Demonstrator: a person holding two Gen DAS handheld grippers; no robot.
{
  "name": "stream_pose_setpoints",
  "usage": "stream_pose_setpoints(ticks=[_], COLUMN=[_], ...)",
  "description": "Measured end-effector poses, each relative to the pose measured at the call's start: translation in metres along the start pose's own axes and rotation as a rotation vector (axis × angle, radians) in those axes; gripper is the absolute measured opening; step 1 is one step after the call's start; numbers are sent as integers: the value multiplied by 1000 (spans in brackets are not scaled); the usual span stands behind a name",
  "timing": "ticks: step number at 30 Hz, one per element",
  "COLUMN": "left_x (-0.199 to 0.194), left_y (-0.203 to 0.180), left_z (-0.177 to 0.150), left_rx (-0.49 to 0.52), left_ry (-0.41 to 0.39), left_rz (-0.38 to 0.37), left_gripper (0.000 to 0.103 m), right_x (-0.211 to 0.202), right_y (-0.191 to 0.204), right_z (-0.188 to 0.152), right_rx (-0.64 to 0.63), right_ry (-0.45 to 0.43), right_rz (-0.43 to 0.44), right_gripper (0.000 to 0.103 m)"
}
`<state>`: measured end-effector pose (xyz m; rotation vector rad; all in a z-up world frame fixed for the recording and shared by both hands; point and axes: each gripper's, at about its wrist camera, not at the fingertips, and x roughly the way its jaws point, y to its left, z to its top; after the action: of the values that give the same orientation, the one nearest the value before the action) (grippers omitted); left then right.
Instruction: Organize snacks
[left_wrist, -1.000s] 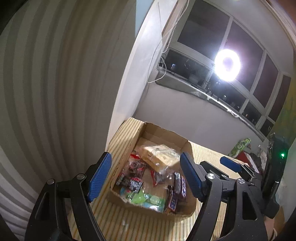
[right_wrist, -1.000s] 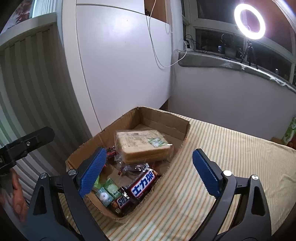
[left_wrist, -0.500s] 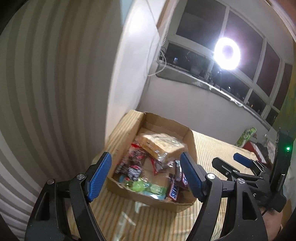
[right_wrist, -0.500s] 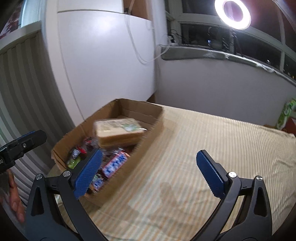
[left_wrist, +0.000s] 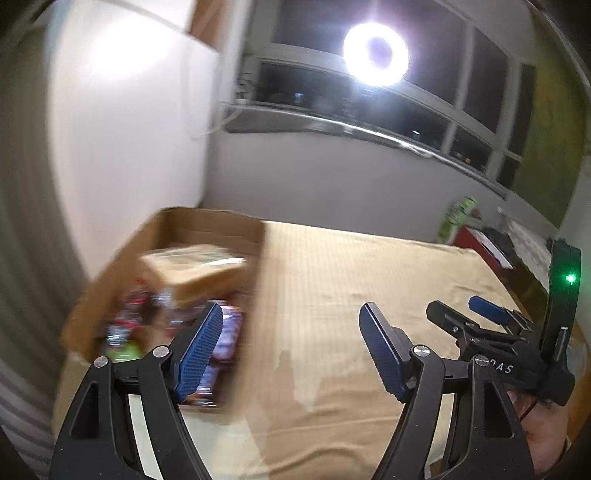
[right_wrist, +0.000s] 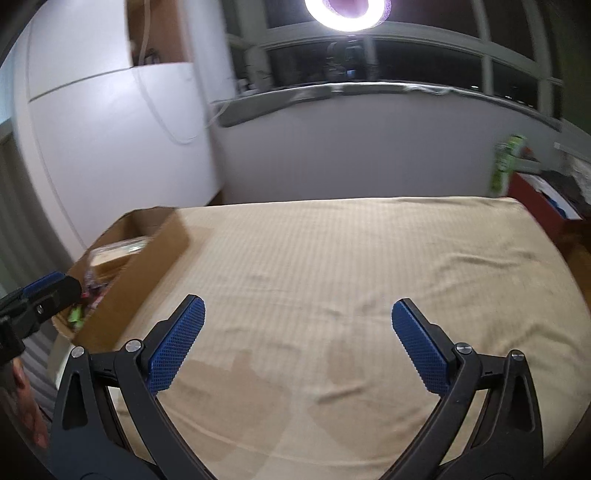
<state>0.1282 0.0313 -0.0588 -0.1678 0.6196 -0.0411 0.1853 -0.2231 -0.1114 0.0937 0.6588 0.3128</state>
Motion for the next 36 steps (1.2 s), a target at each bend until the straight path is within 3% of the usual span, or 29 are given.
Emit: stream_pose_setpoints(ticks=[4, 9, 24, 26, 36], left_x=[11, 9, -2, -2, 33], left_y=[-35, -61, -74, -75, -79], left_z=[-6, -16, -19, -19, -17], left_rx=[48, 83, 91, 97, 139], left_ry=[28, 27, 18, 7, 19], left_rz=[-44, -65, -64, -46, 66], left_gripper=[76, 76, 82, 91, 92], right_x=[-20, -35, -39, -36, 0], right_y=[-31, -41, -33, -33, -47], right_z=[-5, -9, -8, -8, -8], right_rx=[33, 31, 9, 7, -4], right_ry=[-14, -26, -35, -30, 23], right_rz=[-34, -50, -50, -54, -99], right_gripper=[103, 103, 103, 103, 103])
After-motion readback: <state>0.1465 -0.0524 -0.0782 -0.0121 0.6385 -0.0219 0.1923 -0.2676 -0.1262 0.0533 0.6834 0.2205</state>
